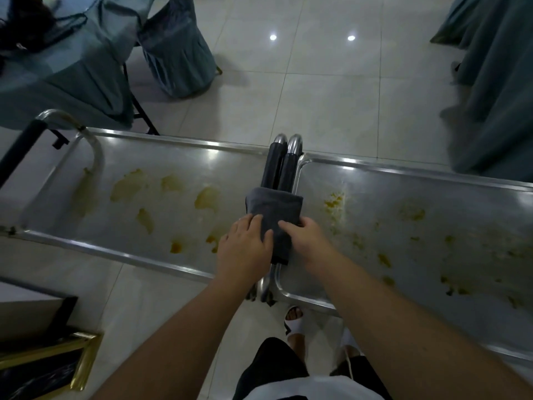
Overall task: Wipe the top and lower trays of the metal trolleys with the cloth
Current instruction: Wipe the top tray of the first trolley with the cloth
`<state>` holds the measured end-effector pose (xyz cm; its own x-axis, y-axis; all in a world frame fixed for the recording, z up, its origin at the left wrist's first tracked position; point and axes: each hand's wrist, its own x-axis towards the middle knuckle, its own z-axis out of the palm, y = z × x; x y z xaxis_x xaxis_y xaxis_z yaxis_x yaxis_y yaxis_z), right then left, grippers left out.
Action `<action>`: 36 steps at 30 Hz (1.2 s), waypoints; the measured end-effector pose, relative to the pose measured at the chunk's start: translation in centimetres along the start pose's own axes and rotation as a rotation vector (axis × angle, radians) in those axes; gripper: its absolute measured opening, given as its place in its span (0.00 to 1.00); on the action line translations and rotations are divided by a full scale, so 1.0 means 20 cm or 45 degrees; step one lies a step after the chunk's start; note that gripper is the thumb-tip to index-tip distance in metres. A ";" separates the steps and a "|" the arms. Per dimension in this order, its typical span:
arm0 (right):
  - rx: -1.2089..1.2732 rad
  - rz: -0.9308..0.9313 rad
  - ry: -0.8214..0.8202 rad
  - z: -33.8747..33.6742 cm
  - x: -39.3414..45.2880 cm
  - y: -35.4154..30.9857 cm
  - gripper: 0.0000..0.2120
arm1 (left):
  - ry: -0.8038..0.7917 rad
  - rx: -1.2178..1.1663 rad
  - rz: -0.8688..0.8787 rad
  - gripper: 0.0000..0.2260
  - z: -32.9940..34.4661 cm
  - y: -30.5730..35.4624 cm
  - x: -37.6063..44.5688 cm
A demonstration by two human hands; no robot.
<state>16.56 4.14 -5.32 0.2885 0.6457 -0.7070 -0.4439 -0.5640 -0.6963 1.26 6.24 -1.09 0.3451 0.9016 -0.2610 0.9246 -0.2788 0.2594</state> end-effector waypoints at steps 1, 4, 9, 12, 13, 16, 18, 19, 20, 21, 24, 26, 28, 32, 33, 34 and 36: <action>-0.009 0.010 0.008 0.01 0.01 0.00 0.12 | 0.008 0.004 -0.004 0.27 0.00 -0.01 0.00; 0.028 -0.024 -0.012 0.02 0.01 -0.01 0.04 | 0.024 0.012 -0.014 0.26 -0.02 -0.04 -0.01; 0.203 -0.096 -0.051 -0.09 -0.10 -0.08 0.08 | 0.041 0.002 0.018 0.25 -0.06 -0.03 0.01; 0.347 -0.101 -0.007 -0.29 -0.19 -0.12 0.14 | 0.038 -0.005 0.081 0.26 -0.07 0.01 0.04; 0.378 -0.105 0.019 -0.36 -0.22 -0.13 0.16 | 0.034 -0.006 0.105 0.26 -0.07 0.02 0.06; 0.379 -0.137 0.101 -0.58 -0.28 -0.15 0.20 | 0.018 -0.003 0.169 0.26 -0.07 0.09 0.12; 0.370 -0.157 0.173 -0.69 -0.31 -0.15 0.18 | -0.020 0.015 0.210 0.27 -0.06 0.13 0.17; 0.352 -0.176 0.212 -0.74 -0.33 -0.15 0.16 | -0.033 0.031 0.232 0.27 -0.06 0.16 0.19; 0.322 -0.202 0.249 -0.78 -0.33 -0.15 0.14 | -0.038 0.039 0.254 0.27 -0.05 0.18 0.21; 0.276 -0.234 0.284 -0.81 -0.34 -0.14 0.13 | -0.041 0.040 0.277 0.27 -0.03 0.20 0.23; 0.027 -0.379 0.384 -0.84 -0.35 -0.15 0.11 | -0.040 0.051 0.361 0.27 0.01 0.23 0.29; -0.185 -0.497 0.427 -0.82 -0.34 -0.12 0.07 | -0.044 0.055 0.405 0.27 0.05 0.26 0.33; -0.460 -0.588 0.466 -0.78 -0.31 -0.06 0.02 | -0.052 0.042 0.444 0.28 0.09 0.28 0.37; -1.288 -0.869 0.475 -0.64 -0.25 0.18 0.16 | -0.045 0.127 0.502 0.29 0.16 0.29 0.44; -1.448 -0.944 0.393 -0.60 -0.24 0.26 0.18 | -0.042 0.165 0.510 0.30 0.17 0.29 0.46; -1.567 -0.975 0.278 -0.55 -0.23 0.35 0.19 | -0.041 0.194 0.521 0.31 0.17 0.29 0.49; -1.753 -0.950 0.036 -0.48 -0.21 0.52 0.19 | -0.040 0.210 0.540 0.32 0.17 0.29 0.55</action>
<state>18.93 -9.45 -10.77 0.1038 0.9824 -0.1551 0.8836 -0.1627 -0.4390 10.86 13.36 -5.59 0.7013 0.6864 -0.1925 0.7129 -0.6725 0.1987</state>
